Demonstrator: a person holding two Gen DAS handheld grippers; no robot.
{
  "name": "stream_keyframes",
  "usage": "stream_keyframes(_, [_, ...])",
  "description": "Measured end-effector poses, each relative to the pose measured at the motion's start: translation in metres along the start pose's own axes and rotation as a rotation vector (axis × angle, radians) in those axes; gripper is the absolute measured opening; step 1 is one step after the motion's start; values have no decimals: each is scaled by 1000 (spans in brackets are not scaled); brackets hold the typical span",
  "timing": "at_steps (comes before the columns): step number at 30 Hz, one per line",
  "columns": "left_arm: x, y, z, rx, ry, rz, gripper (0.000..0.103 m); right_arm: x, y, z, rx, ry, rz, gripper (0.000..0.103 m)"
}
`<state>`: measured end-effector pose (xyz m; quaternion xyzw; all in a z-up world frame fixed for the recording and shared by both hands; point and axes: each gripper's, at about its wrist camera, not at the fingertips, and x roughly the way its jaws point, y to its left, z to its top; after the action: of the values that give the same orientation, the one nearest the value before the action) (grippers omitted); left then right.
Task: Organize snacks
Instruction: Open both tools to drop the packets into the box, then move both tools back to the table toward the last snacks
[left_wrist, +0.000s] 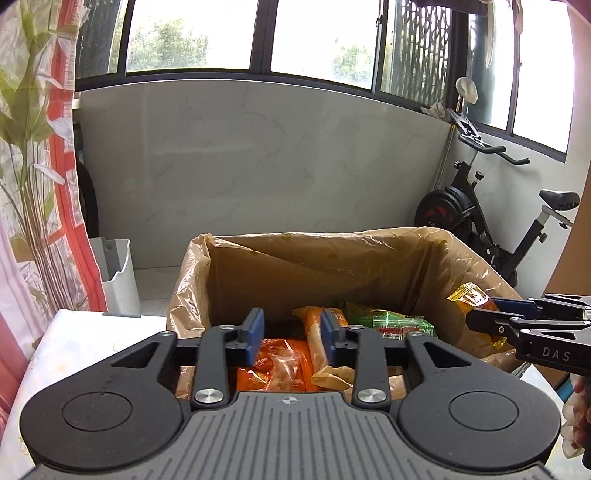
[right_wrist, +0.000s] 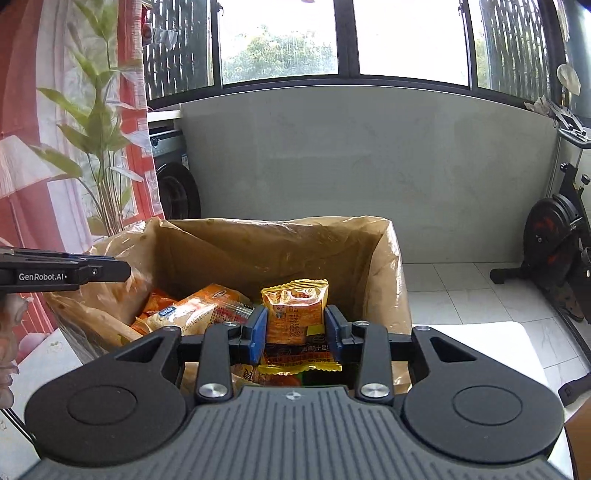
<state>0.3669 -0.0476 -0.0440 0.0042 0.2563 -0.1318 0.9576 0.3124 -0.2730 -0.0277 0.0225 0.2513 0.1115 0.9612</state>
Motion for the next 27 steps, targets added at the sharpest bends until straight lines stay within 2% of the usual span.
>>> stream_keyframes(2, [-3, 4, 0, 12, -7, 5, 52, -2, 0, -1, 10, 1, -9, 39])
stream_keyframes(5, [-16, 11, -4, 23, -12, 7, 54, -8, -1, -2, 19, -8, -3, 43])
stream_keyframes(10, [-28, 12, -8, 30, -16, 23, 69, -16, 0, -5, 16, -19, -6, 58])
stream_keyframes(14, [-38, 11, -9, 51, -29, 37, 82, -20, 4, -4, 25, -23, -6, 64])
stream_keyframes(20, [-67, 16, -20, 25, -67, 18, 83, -38, 15, -10, 31, -71, 21, 67])
stream_keyframes(27, [-89, 33, -52, -40, -39, 15, 83, -59, 33, -34, 24, -120, 49, 67])
